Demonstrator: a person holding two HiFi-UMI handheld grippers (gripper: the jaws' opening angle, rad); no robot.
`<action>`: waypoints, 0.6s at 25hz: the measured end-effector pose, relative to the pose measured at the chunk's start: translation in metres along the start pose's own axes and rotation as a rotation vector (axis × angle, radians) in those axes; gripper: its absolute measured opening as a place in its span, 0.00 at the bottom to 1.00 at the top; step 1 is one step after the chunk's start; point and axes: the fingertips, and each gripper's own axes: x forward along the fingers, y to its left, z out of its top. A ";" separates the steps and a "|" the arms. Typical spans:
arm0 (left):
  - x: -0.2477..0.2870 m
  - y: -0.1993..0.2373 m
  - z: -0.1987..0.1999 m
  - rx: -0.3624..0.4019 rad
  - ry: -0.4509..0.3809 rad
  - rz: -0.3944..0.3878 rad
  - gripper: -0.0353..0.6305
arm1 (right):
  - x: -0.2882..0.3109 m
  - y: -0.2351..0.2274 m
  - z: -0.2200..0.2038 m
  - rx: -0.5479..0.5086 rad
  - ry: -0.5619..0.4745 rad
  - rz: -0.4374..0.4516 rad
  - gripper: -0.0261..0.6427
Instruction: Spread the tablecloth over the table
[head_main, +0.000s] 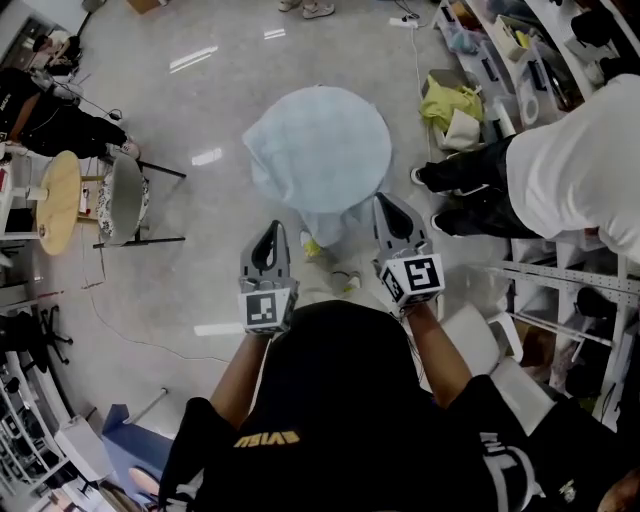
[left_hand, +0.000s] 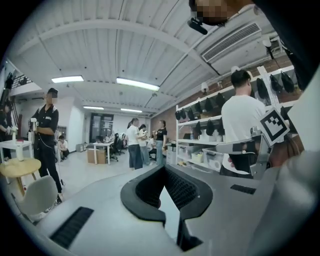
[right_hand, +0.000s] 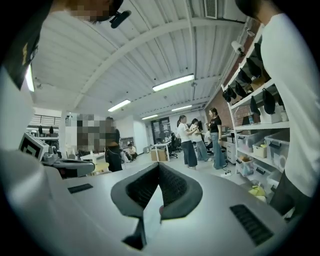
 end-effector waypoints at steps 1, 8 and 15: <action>-0.008 -0.003 0.002 -0.001 -0.004 -0.001 0.08 | -0.010 0.005 0.002 0.007 -0.013 -0.002 0.04; -0.028 -0.001 0.016 -0.025 -0.021 0.003 0.08 | -0.046 0.015 0.020 -0.032 -0.061 -0.065 0.04; -0.021 0.020 -0.003 -0.038 -0.032 -0.030 0.08 | -0.047 0.034 0.008 -0.034 -0.028 -0.080 0.04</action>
